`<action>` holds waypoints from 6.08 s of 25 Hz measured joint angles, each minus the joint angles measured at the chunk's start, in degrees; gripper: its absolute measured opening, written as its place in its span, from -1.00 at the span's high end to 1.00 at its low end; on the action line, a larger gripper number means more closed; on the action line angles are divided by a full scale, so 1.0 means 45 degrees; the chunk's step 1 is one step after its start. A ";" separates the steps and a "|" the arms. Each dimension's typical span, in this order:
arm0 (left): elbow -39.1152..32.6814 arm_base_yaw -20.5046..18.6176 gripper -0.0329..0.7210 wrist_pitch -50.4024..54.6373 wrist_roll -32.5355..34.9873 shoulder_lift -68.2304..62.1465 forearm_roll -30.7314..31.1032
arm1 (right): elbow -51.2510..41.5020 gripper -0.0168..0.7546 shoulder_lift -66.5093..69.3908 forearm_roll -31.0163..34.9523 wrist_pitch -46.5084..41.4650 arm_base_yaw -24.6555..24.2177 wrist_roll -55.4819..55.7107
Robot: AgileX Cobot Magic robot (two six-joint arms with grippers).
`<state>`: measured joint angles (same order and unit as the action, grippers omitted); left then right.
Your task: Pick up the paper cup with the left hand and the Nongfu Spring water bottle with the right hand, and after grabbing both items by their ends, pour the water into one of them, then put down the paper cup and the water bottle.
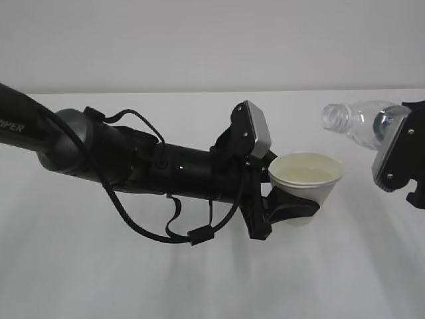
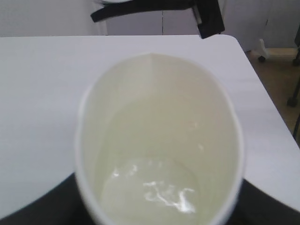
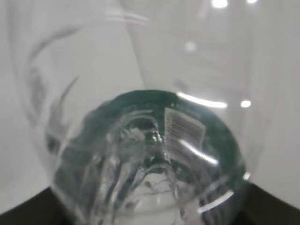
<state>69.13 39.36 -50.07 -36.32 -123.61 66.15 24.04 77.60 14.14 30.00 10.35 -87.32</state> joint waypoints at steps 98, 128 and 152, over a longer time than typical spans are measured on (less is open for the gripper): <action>0.0000 -0.0836 -0.15 -0.0359 0.0514 -0.0019 -0.1316 | 0.3160 -0.16 0.9745 -0.1740 0.7639 0.0000 1.8706; 0.0000 -0.0836 -0.15 -0.0359 0.0514 -0.0019 -0.1316 | 0.3753 -0.16 1.0919 -0.1740 0.7639 0.0000 1.8533; 0.0000 -0.0836 -0.15 -0.0359 0.0514 -0.0019 -0.1316 | 0.3753 -0.54 1.0919 -0.2285 0.7839 0.0000 1.8524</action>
<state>69.13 35.59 -51.69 -34.00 -123.70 60.23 40.93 126.73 3.85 65.28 10.35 -3.96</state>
